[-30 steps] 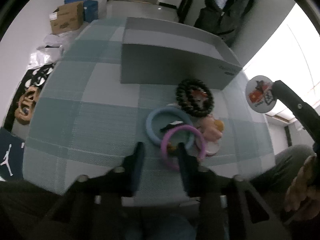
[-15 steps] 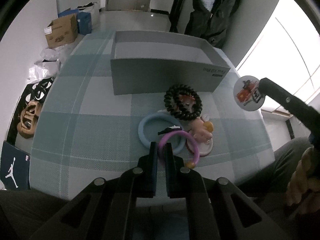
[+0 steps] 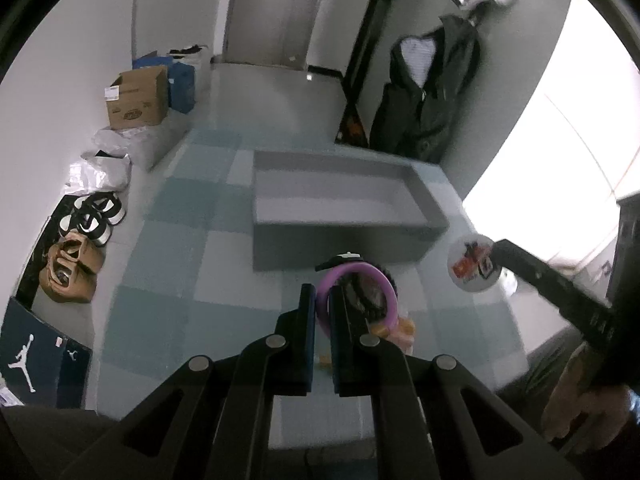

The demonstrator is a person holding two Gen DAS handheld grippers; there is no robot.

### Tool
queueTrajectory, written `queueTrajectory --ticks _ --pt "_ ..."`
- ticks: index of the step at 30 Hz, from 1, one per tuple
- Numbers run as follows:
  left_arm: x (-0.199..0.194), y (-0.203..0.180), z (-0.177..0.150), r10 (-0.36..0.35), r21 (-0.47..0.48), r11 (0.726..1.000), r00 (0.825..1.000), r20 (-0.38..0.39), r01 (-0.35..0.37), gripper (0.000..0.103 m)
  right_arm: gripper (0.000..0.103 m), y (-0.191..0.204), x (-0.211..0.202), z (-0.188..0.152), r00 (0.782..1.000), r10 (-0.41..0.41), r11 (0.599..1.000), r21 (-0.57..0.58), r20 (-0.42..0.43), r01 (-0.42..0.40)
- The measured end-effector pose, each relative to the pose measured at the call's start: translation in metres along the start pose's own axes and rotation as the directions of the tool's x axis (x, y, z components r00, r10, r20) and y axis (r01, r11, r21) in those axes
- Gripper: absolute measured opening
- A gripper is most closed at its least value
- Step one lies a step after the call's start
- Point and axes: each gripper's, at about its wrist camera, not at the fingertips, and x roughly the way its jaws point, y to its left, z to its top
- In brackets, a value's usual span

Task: Organize jewelry
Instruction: 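Grasp the pink ring with the left gripper while the right gripper holds the badge, then carry the pink ring and badge over the grey box and open both grippers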

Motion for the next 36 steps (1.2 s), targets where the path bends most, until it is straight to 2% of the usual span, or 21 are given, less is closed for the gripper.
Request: queueTrajectory --ticks 7,15,27,36 --pt "0.003 0.011 0.03 -0.018 -0.048 0.999 0.999 0.042 0.02 0.003 0.004 -0.007 0.005 0.024 0.999 0.037 0.997 0.072 0.015 -0.038" --pt "0.02 0.017 0.057 -0.041 -0.067 0.997 0.998 0.041 0.043 0.003 0.004 -0.007 0.027 0.062 0.998 0.055 0.997 0.059 0.001 -0.055" --pt "0.062 0.023 0.083 -0.063 -0.063 0.996 0.998 -0.031 0.061 0.002 0.004 -0.021 0.1 0.076 0.992 0.061 0.996 0.077 -0.108 -0.053" --pt "0.083 0.022 0.085 -0.12 -0.051 0.992 0.989 -0.087 0.116 0.003 0.004 -0.036 0.124 0.072 0.986 0.063 0.992 0.118 -0.155 -0.045"
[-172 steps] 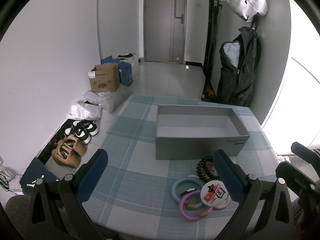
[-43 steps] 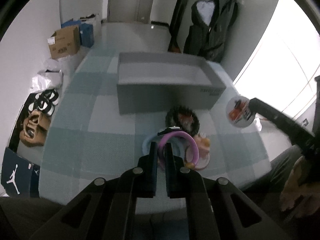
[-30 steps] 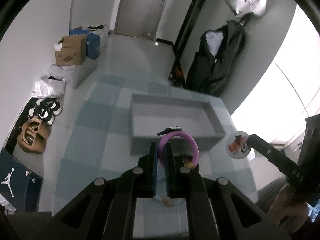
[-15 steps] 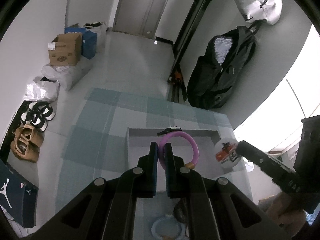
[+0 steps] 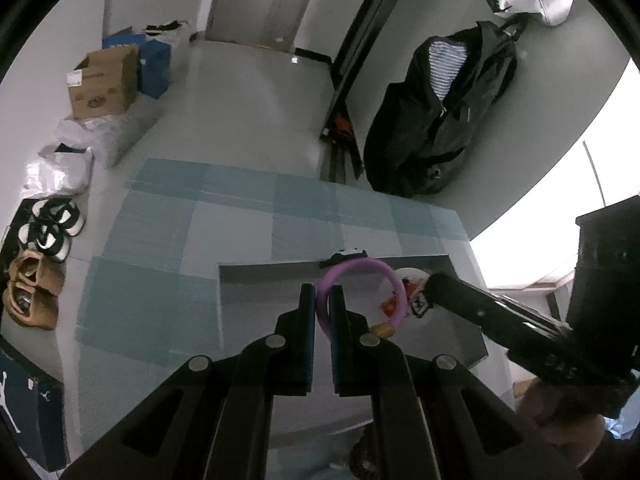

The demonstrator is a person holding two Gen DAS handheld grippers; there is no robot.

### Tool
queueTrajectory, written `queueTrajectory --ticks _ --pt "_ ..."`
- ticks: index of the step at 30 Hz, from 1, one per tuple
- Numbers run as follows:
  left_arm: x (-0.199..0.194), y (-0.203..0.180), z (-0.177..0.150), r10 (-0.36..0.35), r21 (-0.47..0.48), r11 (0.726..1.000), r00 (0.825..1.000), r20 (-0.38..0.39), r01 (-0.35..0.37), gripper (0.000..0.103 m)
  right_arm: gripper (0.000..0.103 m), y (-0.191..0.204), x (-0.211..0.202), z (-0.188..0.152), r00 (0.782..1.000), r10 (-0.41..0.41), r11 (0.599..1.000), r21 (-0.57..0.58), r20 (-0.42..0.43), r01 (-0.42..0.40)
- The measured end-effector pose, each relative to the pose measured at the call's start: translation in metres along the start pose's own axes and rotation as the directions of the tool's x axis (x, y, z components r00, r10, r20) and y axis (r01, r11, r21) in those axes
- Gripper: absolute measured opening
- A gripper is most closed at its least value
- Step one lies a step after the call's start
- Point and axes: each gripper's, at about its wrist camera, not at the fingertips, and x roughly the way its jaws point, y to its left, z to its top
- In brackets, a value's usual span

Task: Organize jewelry
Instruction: 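Carry the pink ring and badge over the grey box and open both grippers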

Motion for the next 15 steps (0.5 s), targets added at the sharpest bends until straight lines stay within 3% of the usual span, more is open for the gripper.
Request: queueTrajectory --ticks 8,15 --pt "0.01 0.005 -0.001 -0.027 -0.023 0.999 0.997 -0.076 0.025 0.008 0.009 -0.002 0.0 0.0 1.0 0.002 1.0 0.008 0.002 -0.002" --pt "-0.008 0.002 -0.004 0.008 -0.004 1.0 1.0 -0.018 -0.008 0.012 0.035 0.002 -0.032 -0.001 0.996 0.004 1.0 -0.02 0.091 -0.002"
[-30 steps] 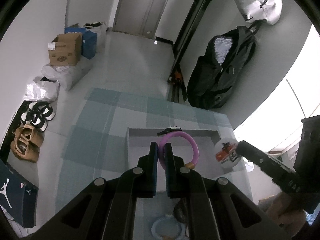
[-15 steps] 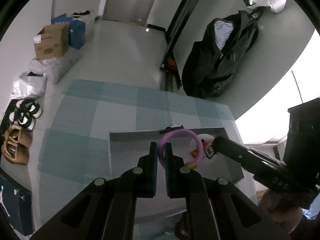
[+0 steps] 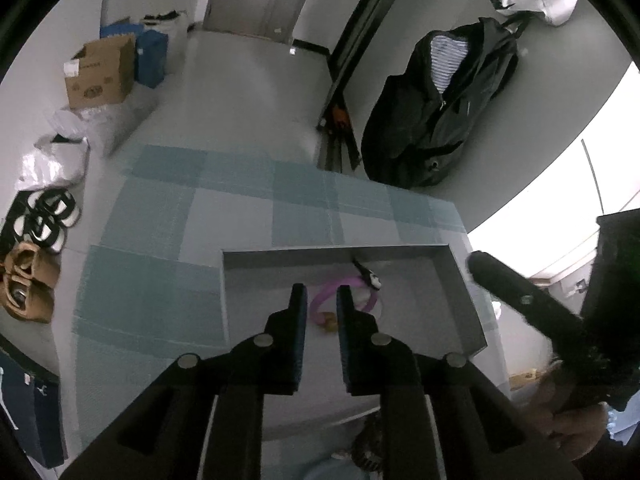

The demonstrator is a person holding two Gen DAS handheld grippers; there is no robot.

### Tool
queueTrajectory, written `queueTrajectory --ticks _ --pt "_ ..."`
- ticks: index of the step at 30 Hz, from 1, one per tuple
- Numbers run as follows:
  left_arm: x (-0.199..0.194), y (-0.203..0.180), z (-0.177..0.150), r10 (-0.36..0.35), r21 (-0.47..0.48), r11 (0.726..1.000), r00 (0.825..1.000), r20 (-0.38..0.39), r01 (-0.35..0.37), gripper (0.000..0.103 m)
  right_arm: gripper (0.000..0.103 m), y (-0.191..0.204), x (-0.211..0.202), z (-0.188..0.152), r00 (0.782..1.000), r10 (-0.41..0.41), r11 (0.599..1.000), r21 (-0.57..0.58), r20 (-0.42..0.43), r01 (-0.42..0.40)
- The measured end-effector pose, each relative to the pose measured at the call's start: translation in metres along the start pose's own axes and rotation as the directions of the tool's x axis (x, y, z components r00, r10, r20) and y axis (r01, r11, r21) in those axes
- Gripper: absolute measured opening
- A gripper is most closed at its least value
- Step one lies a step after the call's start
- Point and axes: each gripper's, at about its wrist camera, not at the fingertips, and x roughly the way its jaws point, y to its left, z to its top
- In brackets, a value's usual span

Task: Organize jewelry
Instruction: 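Carry the pink ring and badge over the grey box and open both grippers, then withdraw both grippers from the box back toward the remaining jewelry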

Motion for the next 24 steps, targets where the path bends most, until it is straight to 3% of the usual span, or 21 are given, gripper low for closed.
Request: queueTrajectory --ticks 3,6,8,12,18,21,24 --pt "-0.006 -0.002 -0.005 0.025 0.002 1.0 1.0 0.016 -0.025 0.014 0.045 0.004 -0.013 -0.002 1.0 -0.002 1.0 -0.016 0.028 0.003" --pt "-0.014 -0.005 -0.012 0.06 0.01 0.998 0.997 0.038 -0.061 0.016 0.048 0.009 -0.024 -0.006 0.999 -0.007 0.999 -0.031 0.05 0.008" --pt "-0.021 -0.007 -0.018 0.092 0.012 0.996 0.994 0.053 -0.093 0.023 0.053 0.013 -0.031 -0.01 0.998 -0.01 0.999 -0.044 0.062 0.013" --pt "-0.034 -0.01 -0.028 0.122 0.001 0.992 0.988 0.091 -0.123 0.057 0.057 0.022 -0.042 -0.017 0.997 -0.012 0.997 -0.071 0.081 0.018" --pt "-0.048 -0.022 -0.041 0.185 0.027 0.981 0.973 0.14 -0.19 0.06 0.066 0.028 -0.058 -0.03 0.994 -0.025 0.996 -0.088 0.102 0.034" --pt "-0.052 -0.025 -0.05 0.194 0.028 0.979 0.97 0.147 -0.2 0.07 0.074 0.028 -0.063 -0.039 0.993 -0.043 0.995 -0.084 0.106 0.052" --pt "-0.052 -0.029 -0.06 0.207 0.043 0.976 0.968 0.142 -0.215 0.072 0.077 0.028 -0.069 -0.047 0.993 -0.056 0.994 -0.085 0.106 0.065"
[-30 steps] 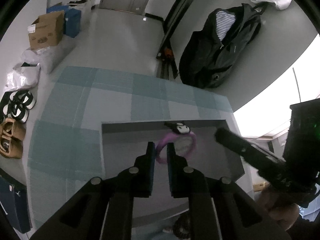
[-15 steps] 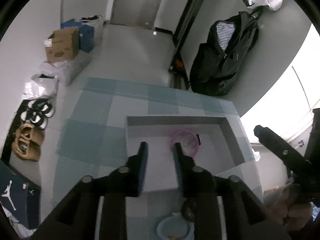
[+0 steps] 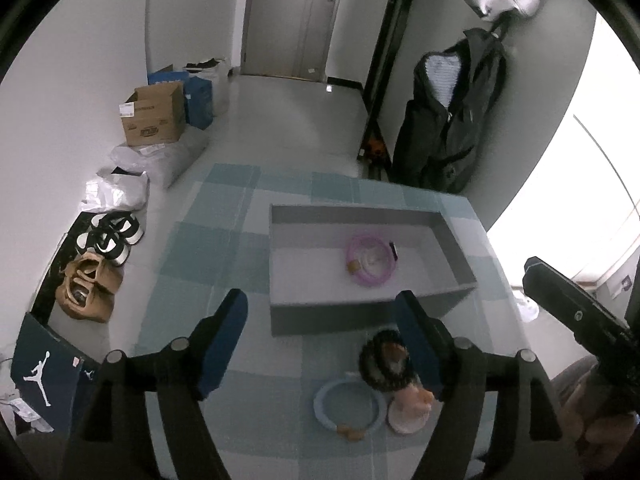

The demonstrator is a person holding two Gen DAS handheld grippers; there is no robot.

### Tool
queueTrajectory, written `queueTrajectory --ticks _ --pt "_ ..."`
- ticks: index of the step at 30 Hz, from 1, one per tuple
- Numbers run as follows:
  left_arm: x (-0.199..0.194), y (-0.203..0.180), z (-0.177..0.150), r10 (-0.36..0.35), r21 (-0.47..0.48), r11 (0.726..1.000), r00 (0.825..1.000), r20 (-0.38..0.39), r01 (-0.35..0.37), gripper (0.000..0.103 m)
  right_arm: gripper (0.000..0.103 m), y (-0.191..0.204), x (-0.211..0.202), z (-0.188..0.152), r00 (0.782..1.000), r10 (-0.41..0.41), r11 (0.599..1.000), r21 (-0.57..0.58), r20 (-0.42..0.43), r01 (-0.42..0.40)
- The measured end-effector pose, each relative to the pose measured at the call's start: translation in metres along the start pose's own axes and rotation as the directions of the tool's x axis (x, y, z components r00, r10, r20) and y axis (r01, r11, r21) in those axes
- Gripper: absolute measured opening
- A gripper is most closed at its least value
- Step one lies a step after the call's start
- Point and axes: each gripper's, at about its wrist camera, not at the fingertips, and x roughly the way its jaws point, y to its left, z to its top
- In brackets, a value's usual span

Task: Organize jewelry
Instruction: 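Withdraw both grippers from the box back toward the remaining jewelry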

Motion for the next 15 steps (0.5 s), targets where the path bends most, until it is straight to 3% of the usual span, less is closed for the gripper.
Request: queueTrajectory --ticks 7,15 --pt "-0.009 -0.005 -0.011 0.064 0.012 0.998 0.998 0.002 -0.064 0.073 0.092 0.003 -0.015 -0.017 0.999 -0.037 0.999 -0.011 -0.002 0.037" --pt "-0.011 -0.004 -0.028 0.113 0.001 0.994 0.994 0.0 -0.113 0.073 0.101 0.011 -0.02 -0.035 0.997 -0.069 0.996 -0.055 -0.022 0.068"
